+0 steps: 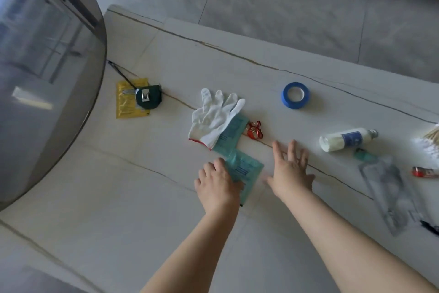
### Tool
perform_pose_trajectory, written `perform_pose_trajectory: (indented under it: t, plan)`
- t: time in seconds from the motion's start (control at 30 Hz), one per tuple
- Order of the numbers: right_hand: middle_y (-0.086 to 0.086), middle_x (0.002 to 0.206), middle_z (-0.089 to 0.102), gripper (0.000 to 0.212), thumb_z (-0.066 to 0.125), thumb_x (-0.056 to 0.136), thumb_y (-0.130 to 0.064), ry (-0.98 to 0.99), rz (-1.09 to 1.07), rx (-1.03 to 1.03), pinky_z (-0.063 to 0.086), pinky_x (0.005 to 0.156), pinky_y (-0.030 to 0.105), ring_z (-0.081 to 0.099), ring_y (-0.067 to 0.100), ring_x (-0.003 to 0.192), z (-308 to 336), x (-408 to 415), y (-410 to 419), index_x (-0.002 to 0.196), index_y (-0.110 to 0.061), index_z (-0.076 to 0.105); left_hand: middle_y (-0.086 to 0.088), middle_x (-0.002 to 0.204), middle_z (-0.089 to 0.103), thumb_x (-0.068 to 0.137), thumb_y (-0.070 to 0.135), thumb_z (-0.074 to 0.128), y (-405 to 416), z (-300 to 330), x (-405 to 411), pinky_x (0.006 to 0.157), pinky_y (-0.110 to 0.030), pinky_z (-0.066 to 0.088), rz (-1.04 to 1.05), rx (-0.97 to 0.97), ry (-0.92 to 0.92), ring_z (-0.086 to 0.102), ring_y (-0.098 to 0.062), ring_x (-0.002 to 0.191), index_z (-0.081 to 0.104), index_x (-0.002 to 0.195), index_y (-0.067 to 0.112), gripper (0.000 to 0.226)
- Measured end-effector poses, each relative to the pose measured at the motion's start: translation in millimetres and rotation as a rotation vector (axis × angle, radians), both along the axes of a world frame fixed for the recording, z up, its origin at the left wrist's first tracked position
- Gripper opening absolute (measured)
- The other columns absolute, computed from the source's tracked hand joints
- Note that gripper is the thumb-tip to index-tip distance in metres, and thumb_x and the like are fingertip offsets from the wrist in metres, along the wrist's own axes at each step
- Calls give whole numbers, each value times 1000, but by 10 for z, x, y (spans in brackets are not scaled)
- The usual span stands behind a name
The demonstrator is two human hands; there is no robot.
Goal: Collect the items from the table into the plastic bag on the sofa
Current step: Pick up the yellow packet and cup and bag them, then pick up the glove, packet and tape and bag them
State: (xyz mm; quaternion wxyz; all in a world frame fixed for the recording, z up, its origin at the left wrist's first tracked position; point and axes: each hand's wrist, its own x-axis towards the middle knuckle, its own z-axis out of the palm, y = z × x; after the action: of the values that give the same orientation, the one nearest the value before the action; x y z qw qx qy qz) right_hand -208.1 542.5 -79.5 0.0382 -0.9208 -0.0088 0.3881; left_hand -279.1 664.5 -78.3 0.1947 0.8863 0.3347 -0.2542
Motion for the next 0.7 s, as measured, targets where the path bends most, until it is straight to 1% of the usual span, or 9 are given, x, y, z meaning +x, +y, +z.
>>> perform_pose_trajectory:
  t: [0.1, 0.27, 0.33, 0.4, 0.47, 0.53, 0.6, 0.63, 0.7]
  plan:
    - [5, 157, -23, 88, 58, 90, -34, 6, 36, -12, 29, 106, 64, -13, 39, 144, -9, -1, -22, 149, -34, -7, -2, 117, 48, 85, 39, 61, 31, 14, 29, 92, -32, 36, -59, 2, -17, 45, -23, 111, 47, 118, 19, 41]
    - [5, 156, -24, 83, 53, 94, -21, 6, 31, -36, 31, 106, 61, -12, 39, 144, -25, 6, -12, 149, -35, -8, -3, 124, 48, 88, 25, 57, 186, 99, 317, 88, -34, 46, -29, -46, -178, 44, -23, 114, 47, 120, 14, 35]
    - [5, 156, -23, 83, 53, 94, -25, 9, 26, -35, 31, 106, 61, -12, 38, 144, -19, 10, -6, 149, -35, -8, -4, 126, 48, 89, 22, 57, 255, 113, 470, 88, -34, 45, -75, -29, -231, 43, -24, 115, 48, 122, 13, 36]
    - [5, 156, -23, 86, 56, 92, -33, 15, 37, -38, 32, 105, 60, -13, 38, 144, -11, 14, 0, 148, -36, -9, -5, 131, 45, 90, 23, 56, 321, 110, 601, 95, -34, 40, -116, 50, -272, 40, -25, 120, 48, 124, 15, 36]
    - [5, 156, -23, 88, 56, 91, -36, 16, 50, -44, 32, 104, 60, -14, 38, 144, -14, 15, 5, 148, -36, -10, -5, 143, 35, 90, 27, 56, 369, 106, 709, 106, -36, 31, -127, 104, -254, 30, -27, 131, 47, 127, 18, 39]
    - [5, 156, -23, 88, 56, 91, -38, 11, 65, -56, 33, 104, 60, -14, 39, 144, -20, 11, 1, 148, -35, -10, -7, 155, 18, 89, 31, 58, 408, 109, 799, 117, -42, 17, -91, 79, -193, 12, -30, 144, 47, 129, 23, 42]
    - [6, 156, -22, 88, 55, 91, -39, 9, 78, -64, 33, 104, 60, -14, 39, 144, -22, 8, -1, 149, -34, -11, -8, 161, 2, 89, 34, 60, 459, 107, 865, 121, -48, 5, -15, 23, -149, -1, -34, 147, 48, 129, 29, 43]
    - [7, 156, -22, 88, 55, 91, -39, 9, 83, -67, 34, 104, 60, -14, 40, 144, -24, 8, -1, 149, -33, -11, -9, 161, -3, 88, 35, 62, 487, 111, 885, 121, -50, 5, 35, -8, -140, -2, -36, 147, 49, 128, 31, 42]
    - [8, 156, -23, 88, 54, 91, -40, 14, 89, -68, 34, 105, 60, -15, 40, 143, -23, 10, 6, 149, -32, -12, -9, 161, -3, 85, 38, 64, 555, 110, 894, 118, -48, 18, 136, -53, -139, 9, -37, 145, 52, 126, 35, 43]
